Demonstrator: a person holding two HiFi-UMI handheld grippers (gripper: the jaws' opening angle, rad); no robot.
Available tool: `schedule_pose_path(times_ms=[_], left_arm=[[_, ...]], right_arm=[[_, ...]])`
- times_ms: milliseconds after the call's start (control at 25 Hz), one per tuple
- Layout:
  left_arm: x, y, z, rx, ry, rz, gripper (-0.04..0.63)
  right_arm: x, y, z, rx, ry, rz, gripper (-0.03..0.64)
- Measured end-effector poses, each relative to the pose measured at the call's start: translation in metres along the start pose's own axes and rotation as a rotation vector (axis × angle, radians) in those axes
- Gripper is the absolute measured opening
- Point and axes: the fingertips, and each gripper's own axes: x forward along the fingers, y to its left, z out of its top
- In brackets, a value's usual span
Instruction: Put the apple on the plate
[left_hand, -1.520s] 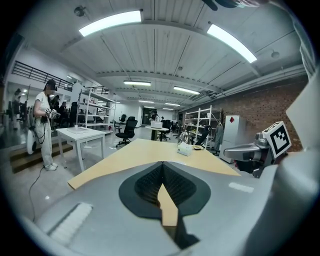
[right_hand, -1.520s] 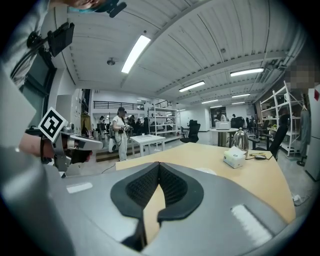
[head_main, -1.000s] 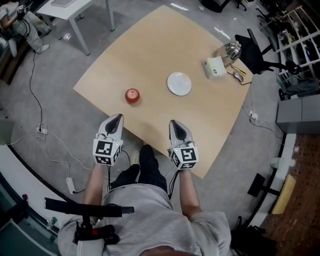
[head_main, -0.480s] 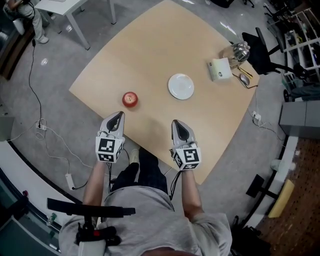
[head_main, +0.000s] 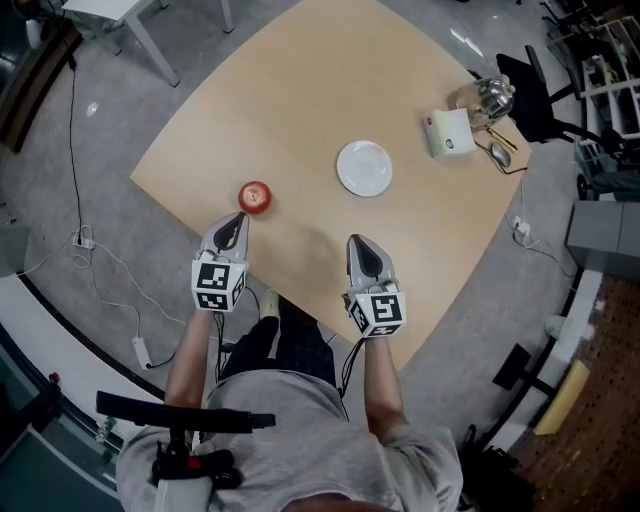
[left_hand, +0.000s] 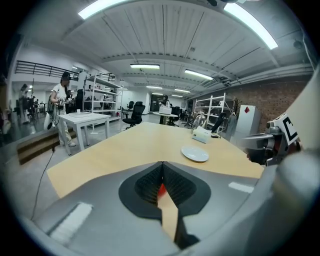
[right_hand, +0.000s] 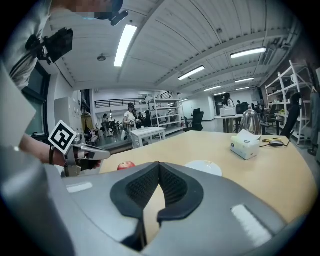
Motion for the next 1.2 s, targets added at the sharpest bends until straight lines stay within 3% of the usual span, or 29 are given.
schedule_pose_path(times_ms=[280,760,1200], left_arm=[[0.0,0.001,-0.007,0.022,0.03,0.009,0.104],[0.014,0.006,-0.014,0.0,0.075,0.029,0.315],[0.046,0.015,-0.036,-0.037,0.123,0.024,0.403]], right_arm=[[-0.002,0.001,0.0,0.017,0.014,0.004,0.006],[0.0,-0.002,0.001,0.036,0.028,0.018,0.006],[0.016,-0.018,-0.014,0.054,0.052,-0.001,0.006]])
